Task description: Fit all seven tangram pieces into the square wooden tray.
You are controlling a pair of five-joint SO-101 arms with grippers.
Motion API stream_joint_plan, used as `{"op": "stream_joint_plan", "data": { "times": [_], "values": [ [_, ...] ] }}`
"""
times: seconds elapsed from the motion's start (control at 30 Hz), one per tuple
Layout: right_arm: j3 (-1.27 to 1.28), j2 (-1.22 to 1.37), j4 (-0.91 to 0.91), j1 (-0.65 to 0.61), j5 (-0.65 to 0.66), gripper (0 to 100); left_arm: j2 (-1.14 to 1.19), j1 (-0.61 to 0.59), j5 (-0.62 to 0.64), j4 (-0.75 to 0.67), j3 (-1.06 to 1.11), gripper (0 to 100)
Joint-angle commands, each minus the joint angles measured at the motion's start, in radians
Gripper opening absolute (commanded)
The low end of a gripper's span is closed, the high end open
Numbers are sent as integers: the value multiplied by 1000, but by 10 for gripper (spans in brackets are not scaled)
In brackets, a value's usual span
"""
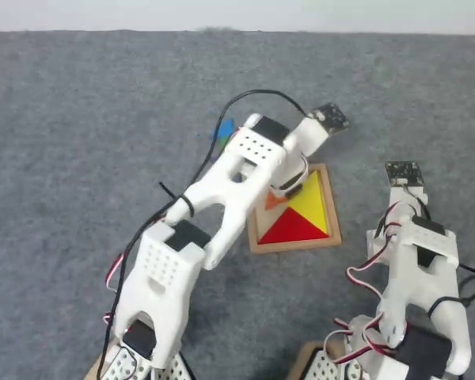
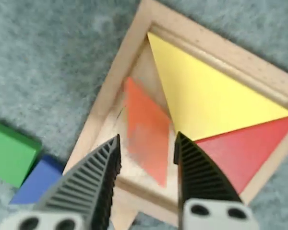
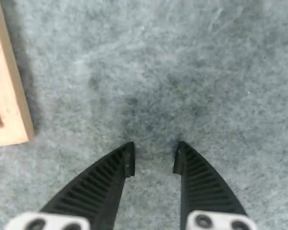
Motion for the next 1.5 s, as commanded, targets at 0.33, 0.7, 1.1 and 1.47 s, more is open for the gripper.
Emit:
{"op": "stream_joint_plan", "data": {
  "times": [0.33,0.7,1.1,1.47],
  "values": [
    [0,-33,-16,-5,-18,154,-351,-51,94,-2,96,177],
    [-32,-35,-77,-30,-11,9,-1106,-255,226,-302,957,177],
    [-545,-18,274,-479,-86,7,-1468,-565,221,-381,1458,180],
    [-832,407,228,-717,-152,7,-1464,-589,224,-559,1566,180]
  ]
}}
